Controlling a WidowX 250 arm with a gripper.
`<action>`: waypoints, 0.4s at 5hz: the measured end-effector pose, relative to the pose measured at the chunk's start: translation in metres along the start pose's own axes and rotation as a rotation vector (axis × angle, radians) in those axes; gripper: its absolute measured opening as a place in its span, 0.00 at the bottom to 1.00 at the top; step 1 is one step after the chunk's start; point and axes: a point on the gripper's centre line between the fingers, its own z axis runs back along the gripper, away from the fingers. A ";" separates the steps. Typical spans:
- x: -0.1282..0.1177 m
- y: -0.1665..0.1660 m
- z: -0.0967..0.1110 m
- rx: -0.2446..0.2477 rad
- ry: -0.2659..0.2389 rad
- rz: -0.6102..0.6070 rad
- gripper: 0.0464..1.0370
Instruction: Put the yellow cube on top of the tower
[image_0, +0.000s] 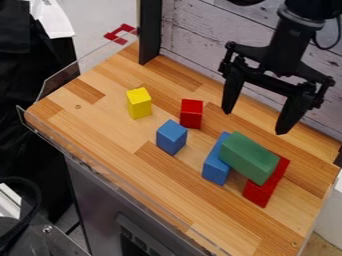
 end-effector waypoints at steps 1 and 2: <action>-0.001 0.001 -0.009 0.017 0.028 0.001 0.96; 0.003 0.009 -0.018 0.013 0.029 -0.023 0.96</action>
